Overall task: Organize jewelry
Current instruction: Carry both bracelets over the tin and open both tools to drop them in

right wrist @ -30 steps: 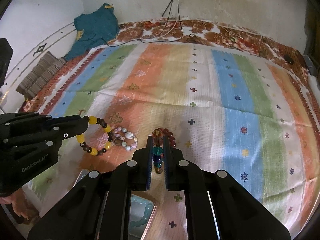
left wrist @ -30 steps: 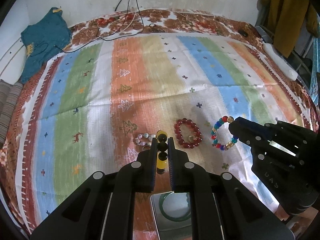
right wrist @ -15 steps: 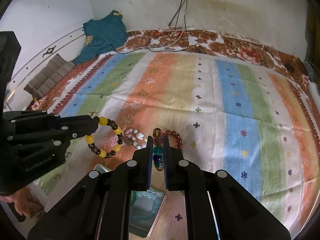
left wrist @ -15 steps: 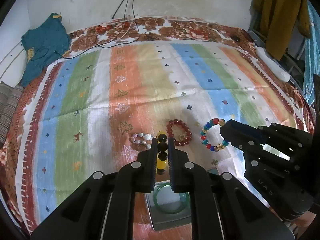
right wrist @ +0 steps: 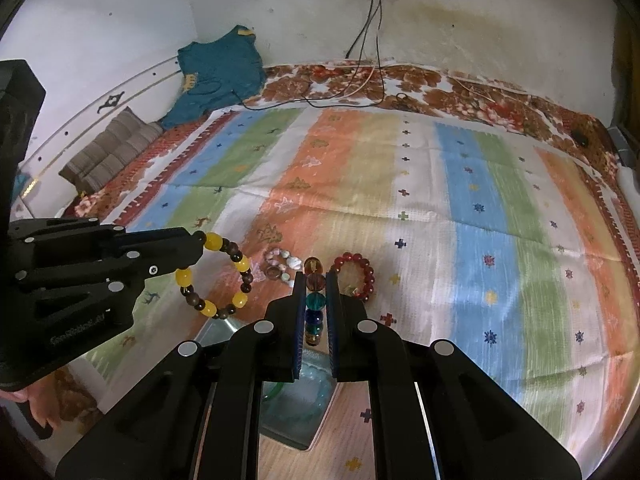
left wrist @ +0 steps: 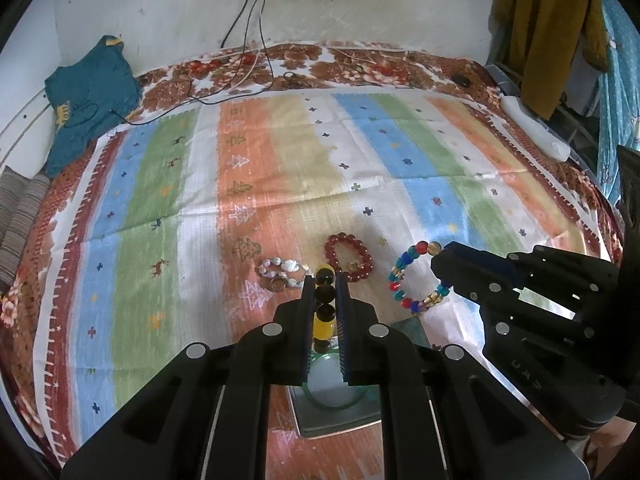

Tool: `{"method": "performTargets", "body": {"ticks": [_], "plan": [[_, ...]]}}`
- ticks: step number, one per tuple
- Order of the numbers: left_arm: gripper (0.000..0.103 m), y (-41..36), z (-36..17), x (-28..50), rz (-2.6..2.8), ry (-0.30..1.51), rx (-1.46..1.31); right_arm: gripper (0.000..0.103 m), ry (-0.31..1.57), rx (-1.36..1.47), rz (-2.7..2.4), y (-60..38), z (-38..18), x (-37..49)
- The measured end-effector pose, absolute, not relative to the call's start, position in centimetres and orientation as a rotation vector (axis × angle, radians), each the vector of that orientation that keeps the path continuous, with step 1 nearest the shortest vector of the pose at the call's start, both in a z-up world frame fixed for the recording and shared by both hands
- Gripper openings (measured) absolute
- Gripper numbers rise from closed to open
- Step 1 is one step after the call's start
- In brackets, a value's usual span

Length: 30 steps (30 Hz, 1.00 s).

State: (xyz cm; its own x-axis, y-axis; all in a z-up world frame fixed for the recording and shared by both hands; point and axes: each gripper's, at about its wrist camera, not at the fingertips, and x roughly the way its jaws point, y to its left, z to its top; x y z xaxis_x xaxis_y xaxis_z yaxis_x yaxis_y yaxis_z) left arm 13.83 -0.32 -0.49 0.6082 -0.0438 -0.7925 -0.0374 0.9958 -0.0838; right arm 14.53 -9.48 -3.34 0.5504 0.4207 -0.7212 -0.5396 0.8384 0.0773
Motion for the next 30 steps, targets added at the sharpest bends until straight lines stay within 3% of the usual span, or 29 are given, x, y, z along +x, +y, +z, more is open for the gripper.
{"method": "performTargets", "body": {"ticks": [27, 29, 30], "plan": [[0.011, -0.3, 0.1, 10.2, 0.005, 0.897, -0.131, 0.011, 0.883, -0.147, 0.582, -10.1, -4.5, 12.2], [0.012, 0.1, 0.1, 10.2, 0.027, 0.893, -0.134, 0.016, 0.882, -0.151, 0.551, -10.5, -4.6, 12.5], [0.012, 0.2, 0.1, 10.2, 0.031, 0.894, -0.139, 0.023, 0.885, -0.149, 0.54, -10.7, -4.7, 12.7]]}}
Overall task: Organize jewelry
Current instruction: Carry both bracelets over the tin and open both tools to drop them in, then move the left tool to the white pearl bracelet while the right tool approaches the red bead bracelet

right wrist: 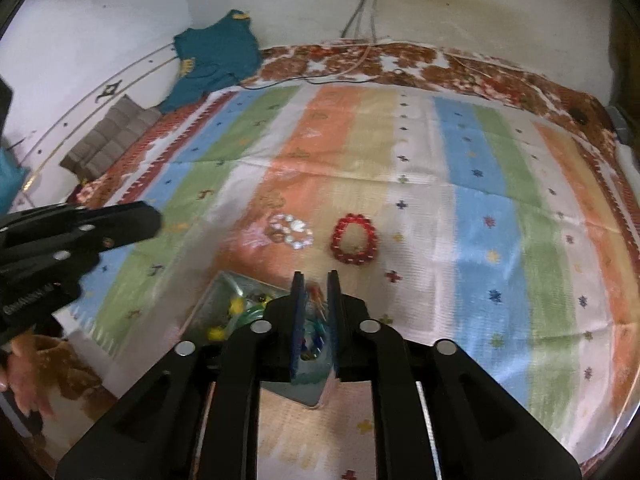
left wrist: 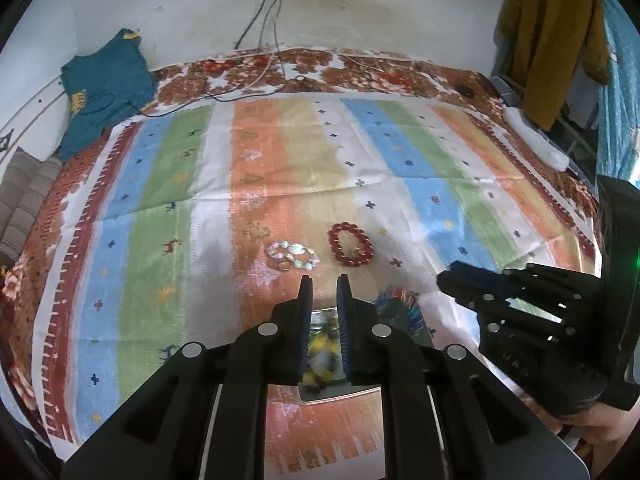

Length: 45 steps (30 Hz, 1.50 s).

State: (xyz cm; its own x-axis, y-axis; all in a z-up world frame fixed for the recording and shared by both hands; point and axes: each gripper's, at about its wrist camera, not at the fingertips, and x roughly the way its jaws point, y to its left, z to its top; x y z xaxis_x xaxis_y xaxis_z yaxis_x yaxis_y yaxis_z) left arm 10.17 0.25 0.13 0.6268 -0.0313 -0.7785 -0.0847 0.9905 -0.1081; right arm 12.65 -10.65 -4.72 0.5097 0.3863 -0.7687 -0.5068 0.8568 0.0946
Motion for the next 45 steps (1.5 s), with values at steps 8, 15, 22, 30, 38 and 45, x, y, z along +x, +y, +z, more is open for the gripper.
{"method": "performTargets", "body": {"ticks": [8, 15, 22, 30, 38, 45], "plan": [[0.028, 1.1, -0.3, 10.7, 0.058, 0.908, -0.152, 0.038, 0.922, -0.15, 0.474, -11.2, -5.6, 14.2], [0.041, 2.7, -1.5, 12.1, 0.118, 0.939, -0.175, 0.05, 0.954, -0.176, 0.424, -11.0, -6.6, 16.2], [0.058, 3.5, -2.5, 14.7, 0.149, 0.975, -0.15, 0.057, 0.999, -0.177, 0.383, -11.0, -7.5, 17.9], [0.063, 4.6, -3.5, 17.4, 0.16, 0.997, -0.132, 0.067, 1.017, -0.184, 0.371, -10.4, -8.0, 20.1], [0.065, 5.3, -5.7, 19.5, 0.184, 1.051, -0.118, 0.069, 1.042, -0.203, 0.359, -9.7, -9.3, 22.3], [0.065, 5.4, -7.2, 21.1, 0.184, 1.088, -0.111, 0.071, 1.05, -0.226, 0.344, -9.1, -10.2, 23.8]]}}
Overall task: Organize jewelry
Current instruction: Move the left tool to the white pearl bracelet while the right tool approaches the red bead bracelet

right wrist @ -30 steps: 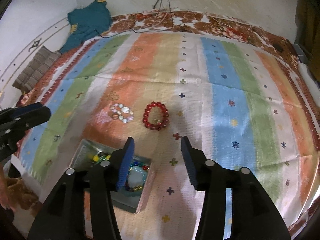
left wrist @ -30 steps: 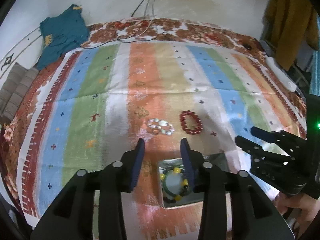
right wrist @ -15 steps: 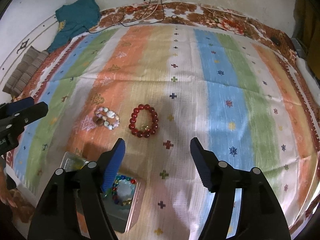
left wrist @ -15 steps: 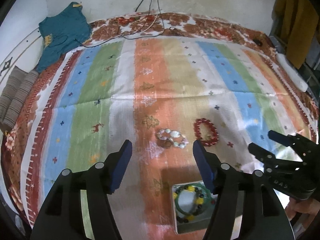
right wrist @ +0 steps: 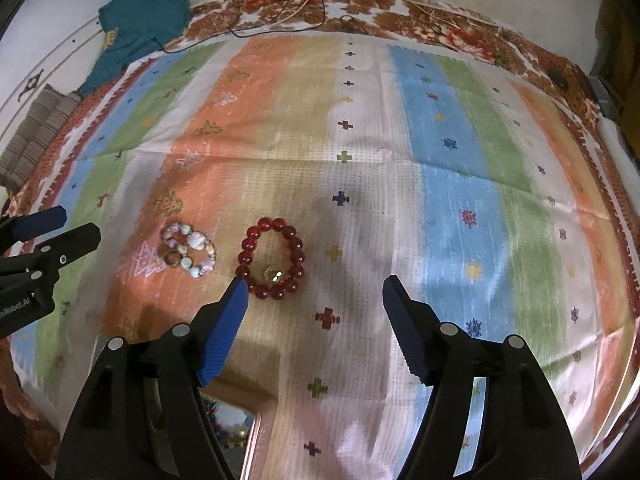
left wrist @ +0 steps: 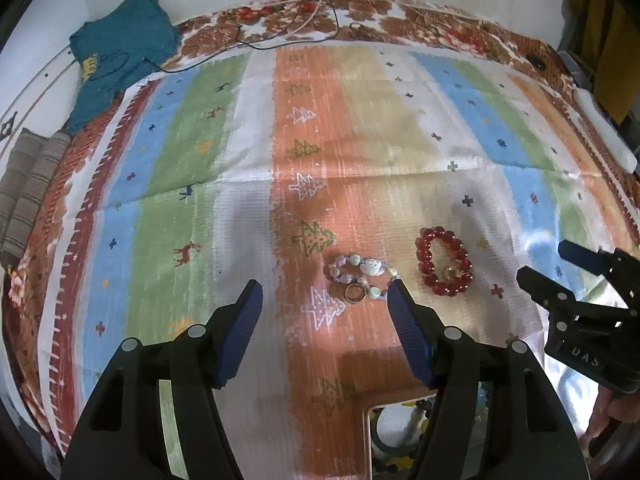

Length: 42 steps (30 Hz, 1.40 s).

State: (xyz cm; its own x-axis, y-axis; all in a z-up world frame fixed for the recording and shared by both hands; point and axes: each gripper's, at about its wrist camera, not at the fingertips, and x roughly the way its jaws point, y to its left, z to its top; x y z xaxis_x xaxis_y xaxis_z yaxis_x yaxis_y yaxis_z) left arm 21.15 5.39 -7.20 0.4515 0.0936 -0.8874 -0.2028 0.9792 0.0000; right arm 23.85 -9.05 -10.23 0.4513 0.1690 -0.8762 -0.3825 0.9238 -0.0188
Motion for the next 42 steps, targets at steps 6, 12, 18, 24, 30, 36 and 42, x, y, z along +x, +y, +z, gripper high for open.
{"method": "performTargets", "body": {"ticks": [6, 12, 18, 24, 30, 36, 42], "plan": [[0.065, 5.5, -8.8, 22.3, 0.185, 1.124, -0.089, 0.073, 1.067, -0.248, 0.343, -8.5, -11.2, 24.8], [0.065, 5.4, -9.6, 23.2, 0.174, 1.141, -0.082, 0.073, 1.082, -0.26, 0.34, -8.0, -12.1, 25.7], [0.065, 5.6, -11.1, 23.9, 0.175, 1.176, -0.073, 0.073, 1.098, -0.262, 0.341, -7.4, -13.1, 26.5], [0.065, 6.3, -12.3, 24.9, 0.177, 1.2, -0.089, 0.073, 1.129, -0.282, 0.343, -7.0, -14.4, 27.2], [0.065, 6.1, -13.5, 25.9, 0.169, 1.226, -0.064, 0.073, 1.154, -0.292, 0.335, -6.7, -15.6, 28.1], [0.065, 6.3, -14.6, 26.8, 0.17, 1.25, -0.066, 0.073, 1.176, -0.307, 0.326, -6.7, -16.8, 29.0], [0.065, 6.4, -16.1, 27.3, 0.173, 1.282, -0.052, 0.073, 1.196, -0.315, 0.338, -6.2, -17.6, 29.7]]}}
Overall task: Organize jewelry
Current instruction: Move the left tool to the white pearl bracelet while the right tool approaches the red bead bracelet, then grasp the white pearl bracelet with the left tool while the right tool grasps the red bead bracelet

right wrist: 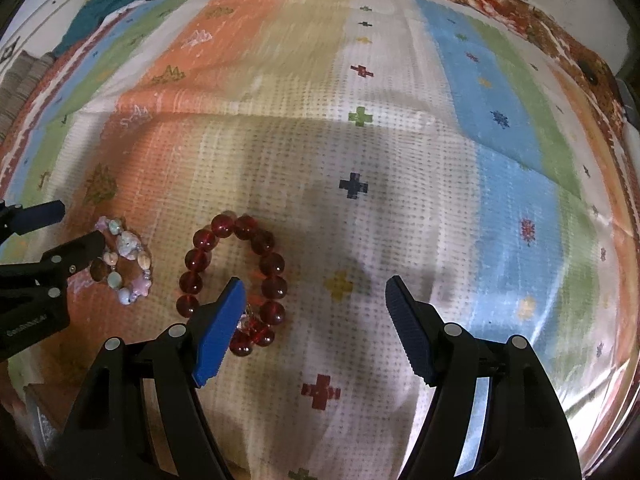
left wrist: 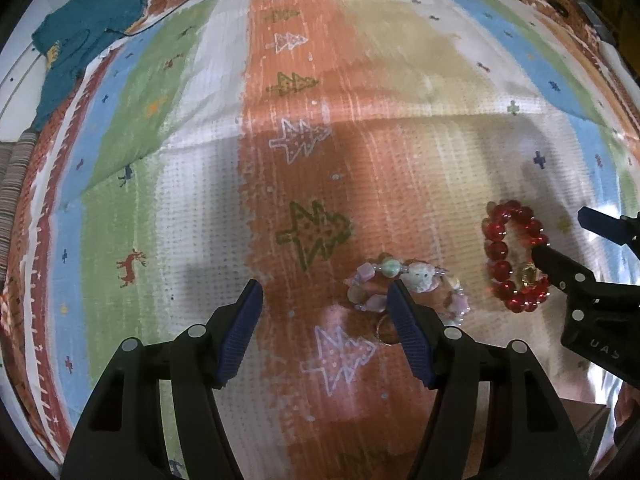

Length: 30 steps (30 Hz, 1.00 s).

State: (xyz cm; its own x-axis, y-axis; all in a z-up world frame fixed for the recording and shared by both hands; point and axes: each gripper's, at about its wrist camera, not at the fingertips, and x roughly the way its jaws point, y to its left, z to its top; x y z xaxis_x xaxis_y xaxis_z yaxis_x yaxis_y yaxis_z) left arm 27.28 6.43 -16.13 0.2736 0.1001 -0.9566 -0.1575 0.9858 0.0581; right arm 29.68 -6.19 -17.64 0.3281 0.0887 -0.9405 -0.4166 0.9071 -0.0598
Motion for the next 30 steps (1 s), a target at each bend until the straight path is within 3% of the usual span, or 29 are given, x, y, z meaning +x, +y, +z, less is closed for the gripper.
{"method": "performTargets", "body": {"ticks": [8, 13, 22, 27, 29, 30], "plan": [[0.057, 6.1, -16.8, 27.4, 0.143, 1.308, -0.029, 0.072, 1.2, -0.34, 0.332, -5.7, -18.2, 30.1], [0.053, 6.3, -16.8, 27.3, 0.148, 1.297, -0.046, 0.063, 1.195, -0.339, 0.32, -6.2, -18.3, 30.4], [0.049, 7.6, -16.6, 28.1, 0.159, 1.28, -0.134, 0.043, 1.177, -0.361, 0.352, -5.8, -18.2, 29.5], [0.045, 6.9, -16.9, 28.2, 0.17, 1.264, -0.062, 0.026, 1.171, -0.367, 0.367, -5.5, -18.1, 29.1], [0.038, 6.5, -17.0, 28.3, 0.171, 1.26, -0.03, 0.014, 1.171, -0.362, 0.381, -5.4, -18.1, 29.0], [0.034, 6.2, -17.0, 28.3, 0.172, 1.259, -0.011, 0.014, 1.174, -0.358, 0.389, -5.4, -18.0, 28.9]]}}
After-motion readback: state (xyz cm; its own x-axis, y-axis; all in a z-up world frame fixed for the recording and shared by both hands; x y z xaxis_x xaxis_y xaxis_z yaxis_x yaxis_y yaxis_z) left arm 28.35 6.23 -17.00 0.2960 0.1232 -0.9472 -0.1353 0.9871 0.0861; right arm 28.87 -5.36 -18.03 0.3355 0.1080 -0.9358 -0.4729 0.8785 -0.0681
